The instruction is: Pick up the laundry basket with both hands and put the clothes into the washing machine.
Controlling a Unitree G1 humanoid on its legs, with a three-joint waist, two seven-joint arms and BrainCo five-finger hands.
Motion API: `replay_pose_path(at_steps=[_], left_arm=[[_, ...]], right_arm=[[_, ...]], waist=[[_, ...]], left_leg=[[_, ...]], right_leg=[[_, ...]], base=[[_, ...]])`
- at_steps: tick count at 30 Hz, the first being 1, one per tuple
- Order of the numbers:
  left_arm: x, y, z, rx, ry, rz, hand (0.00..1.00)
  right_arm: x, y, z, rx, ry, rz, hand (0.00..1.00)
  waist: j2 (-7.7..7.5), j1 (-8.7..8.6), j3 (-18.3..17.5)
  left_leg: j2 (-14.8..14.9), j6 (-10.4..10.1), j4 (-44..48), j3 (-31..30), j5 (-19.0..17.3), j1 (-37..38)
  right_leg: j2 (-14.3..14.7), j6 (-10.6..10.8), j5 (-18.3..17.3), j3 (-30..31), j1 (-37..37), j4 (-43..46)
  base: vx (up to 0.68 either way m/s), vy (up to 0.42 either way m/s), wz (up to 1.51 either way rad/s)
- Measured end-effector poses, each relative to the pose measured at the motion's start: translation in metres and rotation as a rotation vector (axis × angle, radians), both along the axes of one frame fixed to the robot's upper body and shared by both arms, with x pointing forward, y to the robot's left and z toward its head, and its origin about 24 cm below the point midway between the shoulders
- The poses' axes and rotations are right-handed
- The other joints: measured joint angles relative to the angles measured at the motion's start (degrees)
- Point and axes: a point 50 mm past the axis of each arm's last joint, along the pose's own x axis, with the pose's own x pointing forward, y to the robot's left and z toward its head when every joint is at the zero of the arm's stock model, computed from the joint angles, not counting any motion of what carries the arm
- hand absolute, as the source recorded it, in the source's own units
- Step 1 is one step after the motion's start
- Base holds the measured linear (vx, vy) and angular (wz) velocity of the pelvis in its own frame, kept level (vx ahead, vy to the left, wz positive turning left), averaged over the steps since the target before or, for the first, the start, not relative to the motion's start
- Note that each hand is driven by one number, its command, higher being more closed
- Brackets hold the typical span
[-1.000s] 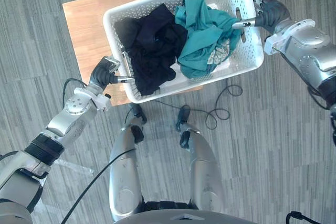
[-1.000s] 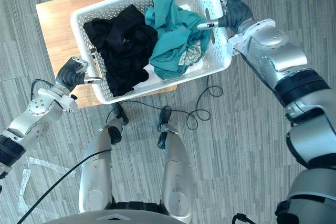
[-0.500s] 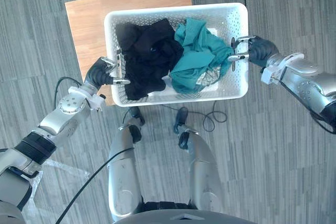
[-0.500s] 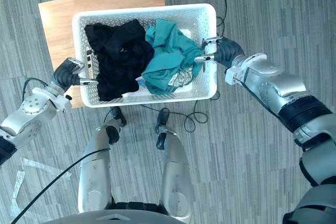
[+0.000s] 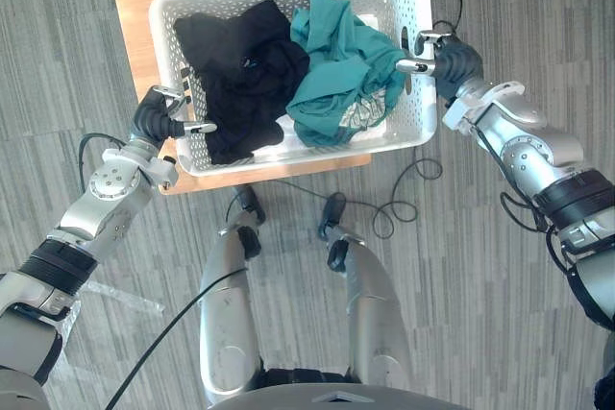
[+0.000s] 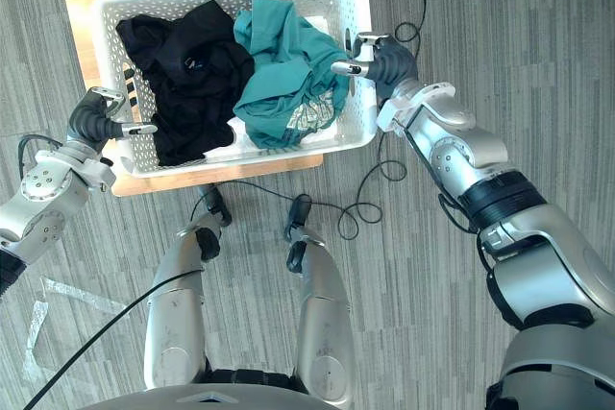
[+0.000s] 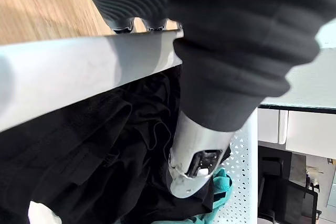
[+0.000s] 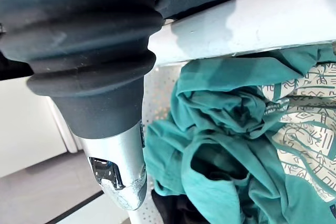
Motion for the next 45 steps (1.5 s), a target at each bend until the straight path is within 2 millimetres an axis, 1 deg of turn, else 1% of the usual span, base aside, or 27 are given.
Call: replay_pose_path(at_steps=[8,12,13,14,15,17,20,21,22,24,25,26,27,28,29,32,33,35,36,37,39,41,45], left_arm=[[0.000,0.002,0.000,-0.004,0.001,0.018,0.00],[0.001,0.001,0.000,-0.012,-0.002,0.016,0.00],[0.001,0.001,0.001,-0.033,-0.009,0.020,0.00],[0.002,0.000,0.002,-0.062,-0.014,0.025,0.00],[0.002,0.000,0.001,-0.076,-0.015,0.029,0.00],[0.003,-0.005,0.000,-0.124,-0.020,0.026,0.00],[0.005,-0.012,0.001,-0.178,-0.041,0.018,0.00],[0.005,-0.017,0.004,-0.201,-0.057,0.002,0.00],[0.005,-0.021,0.005,-0.212,-0.067,-0.011,0.00],[0.007,-0.039,0.006,-0.239,-0.083,-0.066,0.00],[0.007,-0.042,0.005,-0.245,-0.076,-0.079,0.00],[0.007,-0.050,0.000,-0.254,-0.056,-0.110,0.00],[0.006,-0.057,-0.005,-0.271,-0.034,-0.128,0.00],[0.006,-0.059,-0.008,-0.278,-0.024,-0.133,0.00],[0.006,-0.064,-0.011,-0.285,-0.014,-0.139,0.00],[0.005,-0.066,-0.015,-0.302,-0.010,-0.134,0.00],[0.005,-0.066,-0.015,-0.302,-0.013,-0.131,0.00],[0.005,-0.066,-0.014,-0.304,-0.015,-0.132,0.00],[0.005,-0.065,-0.016,-0.305,-0.011,-0.128,0.00],[0.004,-0.065,-0.016,-0.305,-0.009,-0.128,0.00],[0.004,-0.066,-0.017,-0.304,-0.008,-0.135,0.00],[0.004,-0.067,-0.017,-0.301,-0.006,-0.143,0.00],[0.003,-0.067,-0.020,-0.298,0.002,-0.151,0.00]], right_arm=[[0.005,0.007,0.017,-0.049,-0.021,0.006,0.00],[0.006,0.005,0.028,-0.014,-0.052,-0.005,0.00],[0.006,0.007,0.037,0.045,-0.087,0.001,0.00],[0.005,0.009,0.050,0.129,-0.151,0.012,0.00],[0.004,0.009,0.057,0.177,-0.186,0.018,0.00],[-0.002,0.010,0.086,0.370,-0.336,0.040,0.00],[-0.009,0.015,0.111,0.531,-0.446,0.075,0.00],[-0.012,0.020,0.118,0.572,-0.474,0.106,0.00],[-0.014,0.026,0.119,0.577,-0.477,0.129,0.00],[-0.016,0.050,0.117,0.617,-0.467,0.211,0.00],[-0.016,0.053,0.116,0.626,-0.462,0.223,0.00],[-0.015,0.058,0.115,0.639,-0.453,0.232,0.00],[-0.015,0.058,0.115,0.646,-0.453,0.233,0.00],[-0.015,0.056,0.116,0.654,-0.457,0.229,0.00],[-0.016,0.051,0.119,0.687,-0.473,0.215,0.00],[-0.019,0.038,0.125,0.738,-0.520,0.174,0.00],[-0.019,0.036,0.125,0.733,-0.523,0.167,0.00],[-0.015,0.037,0.116,0.635,-0.503,0.129,0.00],[-0.009,0.040,0.108,0.532,-0.467,0.099,0.00],[-0.006,0.041,0.103,0.476,-0.445,0.084,0.00],[0.005,0.042,0.087,0.337,-0.369,0.034,0.00],[0.011,0.040,0.077,0.307,-0.319,0.012,0.00],[0.013,0.036,0.073,0.266,-0.302,-0.004,0.00]], waist=[[0.00,0.11,0.00],[0.00,0.57,0.00],[0.00,0.71,0.00],[0.00,0.90,0.01],[0.00,0.99,0.01],[0.00,1.39,0.01],[0.00,1.47,0.01],[0.00,1.44,0.00],[0.00,1.41,0.00],[0.01,1.13,0.00],[0.01,1.09,0.01],[0.01,1.00,0.01],[0.01,1.00,0.01],[0.01,0.99,0.01],[0.01,0.98,0.01],[0.01,0.67,0.01],[0.01,0.59,0.01],[0.01,0.24,0.01],[0.01,-0.05,0.01],[0.01,-0.11,0.01],[0.01,-0.12,0.01],[0.01,-0.10,0.01],[0.02,-0.07,0.01]], left_leg=[[0.11,-0.04,0.05,0.13,0.02,0.00],[0.24,-0.04,0.04,0.25,0.02,-0.06],[0.30,-0.03,0.05,0.40,0.02,-0.10],[0.41,-0.02,0.10,0.69,0.01,-0.12],[0.47,-0.01,0.16,0.77,0.00,-0.16],[0.67,0.02,0.36,0.97,-0.03,-0.35],[1.27,0.24,1.18,1.01,-0.19,-1.35],[1.54,0.32,1.65,0.99,-0.29,-1.66],[1.58,0.35,1.75,0.99,-0.32,-1.73],[1.64,0.37,1.85,0.97,-0.33,-1.94],[1.66,0.37,1.85,0.97,-0.33,-2.01],[1.65,0.38,1.85,0.98,-0.32,-2.03],[1.63,0.38,1.87,1.01,-0.32,-2.04],[1.62,0.38,1.87,1.01,-0.32,-2.04],[1.62,0.38,1.88,1.01,-0.32,-2.04],[1.63,0.38,1.90,1.04,-0.33,-2.02],[1.63,0.39,1.90,1.05,-0.33,-2.01],[1.67,0.44,1.94,1.06,-0.37,-1.99],[1.67,0.46,1.96,1.06,-0.39,-2.00],[1.68,0.48,1.98,1.04,-0.40,-2.00],[1.70,0.48,2.05,0.94,-0.41,-2.09],[1.72,0.53,2.23,0.74,-0.45,-2.27],[1.98,0.64,3.20,0.37,-0.99,-2.64]], right_leg=[[0.06,-0.09,-0.07,0.13,-0.11,-0.18],[0.23,-0.14,-0.03,0.20,-0.21,-0.34],[0.27,-0.21,0.03,0.28,-0.34,-0.39],[0.37,-0.27,0.09,0.50,-0.50,-0.42],[0.42,-0.29,0.13,0.62,-0.60,-0.42],[0.63,-0.36,0.25,0.99,-0.95,-0.38],[1.03,-0.51,0.64,1.33,-1.70,-0.40],[1.14,-0.57,0.72,1.38,-1.86,-0.35],[1.14,-0.57,0.72,1.42,-1.95,-0.25],[1.11,-0.57,0.71,1.43,-2.18,-0.09],[1.10,-0.56,0.70,1.42,-2.24,-0.08],[1.08,-0.53,0.67,1.40,-2.28,-0.09],[1.05,-0.33,0.51,1.40,-2.31,-0.10],[1.03,-0.34,0.50,1.40,-2.30,-0.10],[1.01,-0.34,0.51,1.40,-2.30,-0.09],[1.02,-0.57,0.68,1.42,-2.36,-0.09],[1.03,-0.64,0.73,1.42,-2.37,-0.09],[1.07,-0.63,0.74,1.43,-2.36,-0.07],[1.08,-0.63,0.74,1.42,-2.36,-0.07],[1.09,-0.63,0.74,1.42,-2.33,-0.06],[1.10,-0.62,0.73,1.40,-2.31,-0.03],[1.11,-0.61,0.72,1.33,-2.29,-0.01],[1.18,-0.58,0.70,1.22,-2.18,0.04]], base=[[0.02,-0.017,-0.01],[0.05,-0.031,-0.02],[0.05,-0.036,-0.06],[0.04,-0.030,-0.07],[0.04,-0.032,-0.08],[0.04,-0.032,-0.07],[0.03,-0.022,-0.08],[0.03,-0.018,-0.07],[0.02,-0.012,-0.04],[0.00,0.000,0.00],[0.00,0.000,0.00],[0.00,0.000,0.00],[0.00,0.000,0.00],[0.00,0.000,0.00],[0.00,0.000,0.00],[0.04,-0.018,-0.01],[0.05,-0.020,-0.02],[0.06,-0.024,-0.02],[0.05,-0.021,0.00],[0.05,-0.019,0.00],[0.04,-0.015,0.02],[0.02,-0.005,0.01],[0.02,-0.001,0.00]])
